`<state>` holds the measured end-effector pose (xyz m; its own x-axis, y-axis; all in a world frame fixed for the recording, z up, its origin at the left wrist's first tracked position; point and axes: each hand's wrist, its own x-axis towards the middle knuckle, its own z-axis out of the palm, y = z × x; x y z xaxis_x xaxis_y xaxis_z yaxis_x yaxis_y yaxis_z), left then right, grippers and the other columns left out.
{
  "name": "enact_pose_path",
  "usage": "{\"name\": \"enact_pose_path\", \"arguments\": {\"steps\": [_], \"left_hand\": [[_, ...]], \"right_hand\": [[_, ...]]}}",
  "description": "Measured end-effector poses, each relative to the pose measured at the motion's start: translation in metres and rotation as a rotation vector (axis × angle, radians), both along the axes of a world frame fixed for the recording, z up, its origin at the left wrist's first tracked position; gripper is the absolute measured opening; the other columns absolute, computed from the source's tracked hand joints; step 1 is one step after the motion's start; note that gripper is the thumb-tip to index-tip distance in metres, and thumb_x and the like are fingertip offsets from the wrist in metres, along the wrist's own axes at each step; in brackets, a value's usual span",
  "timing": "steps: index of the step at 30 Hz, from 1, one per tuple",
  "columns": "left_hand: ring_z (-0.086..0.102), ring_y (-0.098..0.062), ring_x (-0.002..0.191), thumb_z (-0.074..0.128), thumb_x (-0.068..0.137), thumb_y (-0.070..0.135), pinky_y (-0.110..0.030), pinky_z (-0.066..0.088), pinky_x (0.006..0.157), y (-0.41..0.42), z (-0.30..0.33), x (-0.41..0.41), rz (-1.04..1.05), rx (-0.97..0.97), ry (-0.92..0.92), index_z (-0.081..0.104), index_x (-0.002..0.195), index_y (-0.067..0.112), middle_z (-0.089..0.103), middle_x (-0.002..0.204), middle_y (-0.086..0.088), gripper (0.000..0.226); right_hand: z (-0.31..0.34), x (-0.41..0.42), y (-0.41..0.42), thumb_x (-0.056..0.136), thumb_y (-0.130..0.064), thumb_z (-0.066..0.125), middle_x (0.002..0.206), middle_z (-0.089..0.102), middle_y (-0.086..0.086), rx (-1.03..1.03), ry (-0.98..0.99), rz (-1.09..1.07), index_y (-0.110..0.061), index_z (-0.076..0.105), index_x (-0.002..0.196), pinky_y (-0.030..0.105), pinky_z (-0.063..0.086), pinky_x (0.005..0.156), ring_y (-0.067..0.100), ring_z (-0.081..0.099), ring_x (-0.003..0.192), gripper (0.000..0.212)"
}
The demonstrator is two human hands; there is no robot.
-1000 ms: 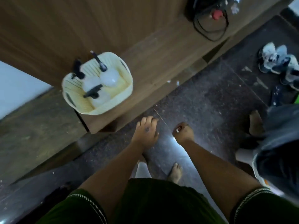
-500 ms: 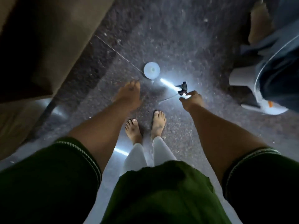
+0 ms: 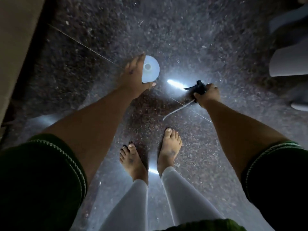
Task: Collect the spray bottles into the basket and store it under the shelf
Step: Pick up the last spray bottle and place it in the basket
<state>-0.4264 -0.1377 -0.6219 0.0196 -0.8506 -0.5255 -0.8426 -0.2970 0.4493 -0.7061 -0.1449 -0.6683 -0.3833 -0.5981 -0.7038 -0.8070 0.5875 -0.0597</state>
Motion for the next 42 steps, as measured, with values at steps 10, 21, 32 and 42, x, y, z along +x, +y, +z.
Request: {"name": "enact_pose_path", "arguments": {"steps": [10,21,32,42], "left_hand": [[0.045,-0.031,0.128,0.047,0.092,0.045,-0.042,0.035,0.106,-0.007,-0.007,-0.006,0.001,-0.109,-0.021,0.046,0.133,0.013,0.054,0.135,-0.008,0.052],[0.049,-0.041,0.122,0.046,0.096,0.033,-0.040,0.039,0.099,0.022,0.138,0.020,0.009,0.265,-0.090,0.032,0.140,0.014,0.056,0.130,-0.021,0.050],[0.055,-0.040,0.115,0.043,0.098,0.036,-0.041,0.044,0.093,0.027,0.241,0.039,0.004,0.192,-0.045,0.035,0.135,0.004,0.058,0.126,-0.023,0.050],[0.058,-0.041,0.109,0.045,0.097,0.033,-0.040,0.044,0.087,0.035,0.282,0.067,-0.051,0.150,-0.089,0.042,0.126,0.004,0.063,0.118,-0.023,0.041]], "right_hand": [[0.000,0.032,-0.013,0.082,-0.032,0.062,0.124,0.049,0.019,-0.008,0.039,-0.111,-0.007,0.056,0.117,0.037,0.050,0.093,0.038,0.056,0.106,0.043],[0.216,0.070,-0.066,0.093,-0.023,0.056,0.103,0.063,0.003,-0.575,-0.294,-0.429,-0.007,0.056,0.118,0.029,0.043,0.079,0.020,0.059,0.094,0.030],[0.313,0.123,-0.049,0.089,-0.027,0.062,0.116,0.066,0.011,-0.636,-0.363,-0.222,-0.008,0.058,0.119,0.028,0.046,0.084,0.024,0.061,0.104,0.036],[0.354,0.139,-0.041,0.090,-0.027,0.061,0.108,0.065,0.009,-0.683,-0.369,-0.186,-0.006,0.058,0.114,0.027,0.043,0.079,0.019,0.057,0.094,0.032]]}}
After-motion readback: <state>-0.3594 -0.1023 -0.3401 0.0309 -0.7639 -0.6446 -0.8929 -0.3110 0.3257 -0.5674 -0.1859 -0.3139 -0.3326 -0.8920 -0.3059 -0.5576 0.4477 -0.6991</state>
